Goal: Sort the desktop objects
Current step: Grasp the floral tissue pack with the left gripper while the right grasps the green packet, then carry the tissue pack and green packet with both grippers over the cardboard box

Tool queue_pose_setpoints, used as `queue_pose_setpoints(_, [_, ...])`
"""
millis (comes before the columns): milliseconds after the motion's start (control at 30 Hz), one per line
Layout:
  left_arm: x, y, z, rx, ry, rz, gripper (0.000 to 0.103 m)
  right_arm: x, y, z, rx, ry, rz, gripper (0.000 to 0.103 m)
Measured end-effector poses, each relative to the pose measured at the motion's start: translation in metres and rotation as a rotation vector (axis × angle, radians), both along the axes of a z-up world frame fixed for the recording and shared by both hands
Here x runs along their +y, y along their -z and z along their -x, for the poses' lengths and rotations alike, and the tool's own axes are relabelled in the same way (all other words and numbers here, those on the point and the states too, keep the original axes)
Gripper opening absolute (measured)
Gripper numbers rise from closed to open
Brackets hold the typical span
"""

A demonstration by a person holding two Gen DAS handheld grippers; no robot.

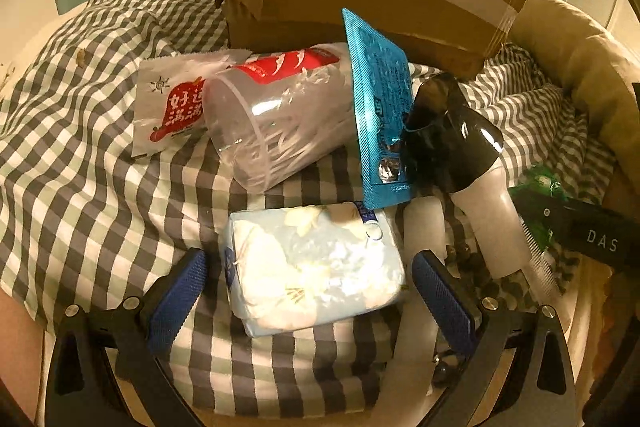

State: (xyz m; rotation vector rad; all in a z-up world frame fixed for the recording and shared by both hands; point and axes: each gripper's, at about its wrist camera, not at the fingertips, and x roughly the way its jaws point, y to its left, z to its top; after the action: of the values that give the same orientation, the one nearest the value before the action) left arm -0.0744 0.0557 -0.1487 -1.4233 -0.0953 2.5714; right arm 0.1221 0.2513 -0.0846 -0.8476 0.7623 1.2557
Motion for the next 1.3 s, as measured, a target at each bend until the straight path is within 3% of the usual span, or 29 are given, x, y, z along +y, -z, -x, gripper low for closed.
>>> queue_pose_setpoints(133, [-0.005, 0.001, -0.003, 0.008, -0.005, -0.009, 0.097, 0.000, 0.001, -0.001, 0.004, -0.001, 0.003, 0.072])
queue_pose_setpoints(333, [-0.010, -0.003, -0.007, 0.023, -0.019, -0.011, 0.078, -0.004, -0.003, 0.002, 0.008, -0.013, 0.003, 0.054])
queue_pose_setpoints(600, [-0.014, -0.012, -0.015, 0.051, -0.021, -0.028, 0.075, -0.015, -0.019, 0.008, 0.035, -0.050, -0.021, 0.041])
queue_pose_setpoints(1133, [-0.025, -0.031, -0.028, 0.103, -0.053, -0.035, 0.075, -0.036, -0.047, 0.028, 0.042, -0.131, -0.124, 0.039])
queue_pose_setpoints(1300, [-0.024, -0.036, -0.030, 0.114, -0.058, -0.057, 0.075, -0.043, -0.065, 0.035, 0.122, -0.191, -0.187, 0.039])
